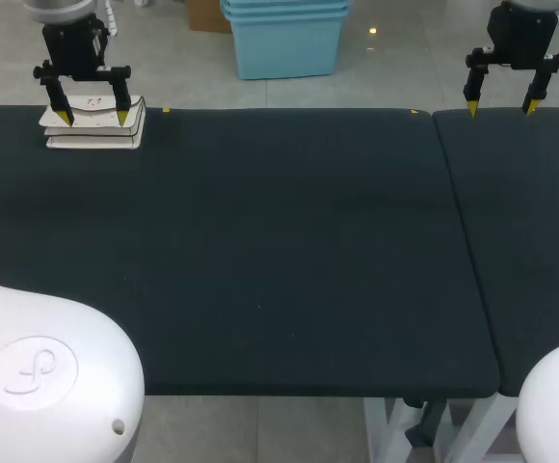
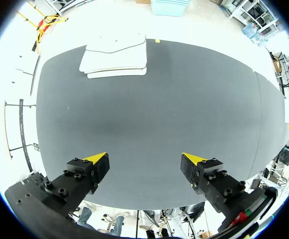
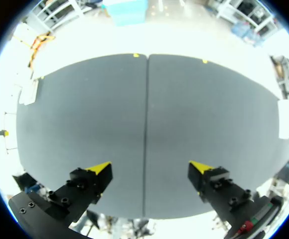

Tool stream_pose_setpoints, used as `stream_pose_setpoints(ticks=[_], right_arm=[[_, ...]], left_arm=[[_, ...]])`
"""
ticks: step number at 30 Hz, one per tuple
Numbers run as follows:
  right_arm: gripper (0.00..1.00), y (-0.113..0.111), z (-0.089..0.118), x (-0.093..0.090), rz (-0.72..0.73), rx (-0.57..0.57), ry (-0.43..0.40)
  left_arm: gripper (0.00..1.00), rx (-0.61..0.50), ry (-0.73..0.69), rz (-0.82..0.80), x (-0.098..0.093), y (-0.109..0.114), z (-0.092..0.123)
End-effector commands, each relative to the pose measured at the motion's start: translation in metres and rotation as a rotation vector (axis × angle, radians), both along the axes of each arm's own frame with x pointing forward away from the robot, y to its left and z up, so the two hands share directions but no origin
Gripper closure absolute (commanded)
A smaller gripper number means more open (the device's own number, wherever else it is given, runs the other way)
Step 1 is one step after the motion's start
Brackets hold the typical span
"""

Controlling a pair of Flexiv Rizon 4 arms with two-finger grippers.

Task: Pick up the bag, open it, inspect its contents, close it, and place it on the opposite side

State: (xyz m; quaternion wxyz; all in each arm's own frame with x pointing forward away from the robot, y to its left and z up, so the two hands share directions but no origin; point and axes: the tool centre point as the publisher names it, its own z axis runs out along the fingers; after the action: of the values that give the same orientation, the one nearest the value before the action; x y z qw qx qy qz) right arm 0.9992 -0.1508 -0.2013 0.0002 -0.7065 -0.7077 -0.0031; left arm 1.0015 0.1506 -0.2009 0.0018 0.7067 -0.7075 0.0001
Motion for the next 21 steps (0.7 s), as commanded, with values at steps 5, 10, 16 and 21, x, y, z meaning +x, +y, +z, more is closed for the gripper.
stream_pose_setpoints(ticks=[5, 10, 16, 21], right_arm=[[0.00, 0.0007, 0.0008, 0.0006, -0.001, -0.002, 0.003], [0.00, 0.0007, 0.0008, 0.0006, -0.001, -0.002, 0.003], [0.00, 0.0007, 0.0008, 0.0006, -0.001, -0.002, 0.003], [0.00, 0.0047, 0.0026, 0.0001, 0.051, -0.011, -0.057]], left_arm=[[0.00, 0.002, 0.000, 0.001, -0.0005, -0.0004, 0.0005], [0.00, 0.002, 0.000, 0.001, -0.0005, -0.0004, 0.0005], [0.00, 0.002, 0.000, 0.001, -0.0005, -0.0004, 0.0005], [0.00, -0.073, 0.019, -0.003, 0.0018, 0.0086, -0.0007]])
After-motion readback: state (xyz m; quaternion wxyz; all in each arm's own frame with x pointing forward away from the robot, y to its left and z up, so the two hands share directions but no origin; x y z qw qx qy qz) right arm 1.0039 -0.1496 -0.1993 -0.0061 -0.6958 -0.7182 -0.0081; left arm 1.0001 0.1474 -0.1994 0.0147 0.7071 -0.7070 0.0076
